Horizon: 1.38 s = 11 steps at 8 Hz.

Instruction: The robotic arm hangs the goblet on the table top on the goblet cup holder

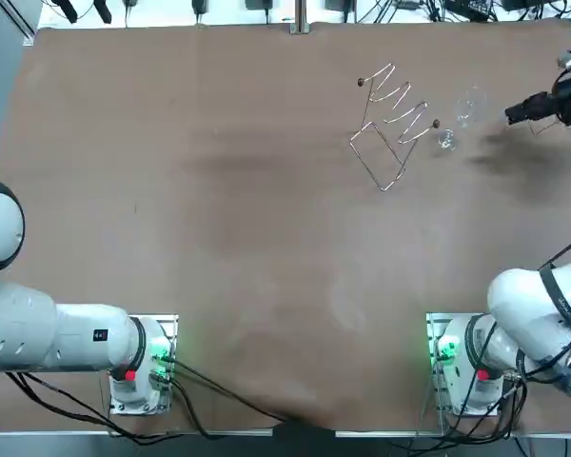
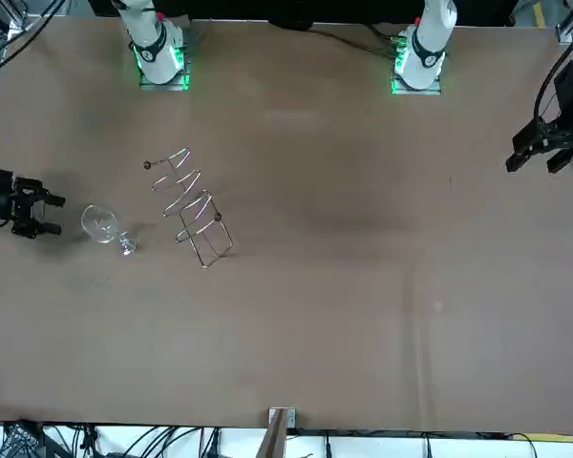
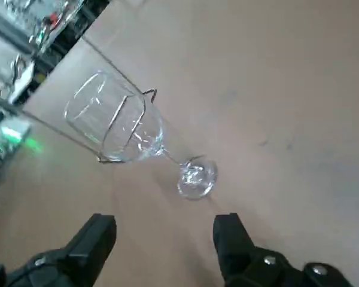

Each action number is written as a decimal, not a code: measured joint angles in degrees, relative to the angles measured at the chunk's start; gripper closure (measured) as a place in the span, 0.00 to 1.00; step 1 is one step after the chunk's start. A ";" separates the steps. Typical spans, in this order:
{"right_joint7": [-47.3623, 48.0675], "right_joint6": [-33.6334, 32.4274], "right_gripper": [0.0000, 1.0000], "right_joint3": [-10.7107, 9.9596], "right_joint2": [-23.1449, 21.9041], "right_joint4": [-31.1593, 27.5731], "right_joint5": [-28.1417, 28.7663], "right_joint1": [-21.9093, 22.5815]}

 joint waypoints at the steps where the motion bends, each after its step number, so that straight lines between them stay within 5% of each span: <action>1: -4.86 0.29 0.00 0.29 -0.01 -0.07 0.53 0.17; 7: -26.28 5.50 0.00 0.59 1.35 -5.01 6.78 1.17; 11: -29.28 5.72 0.00 0.59 3.71 -5.67 10.19 1.40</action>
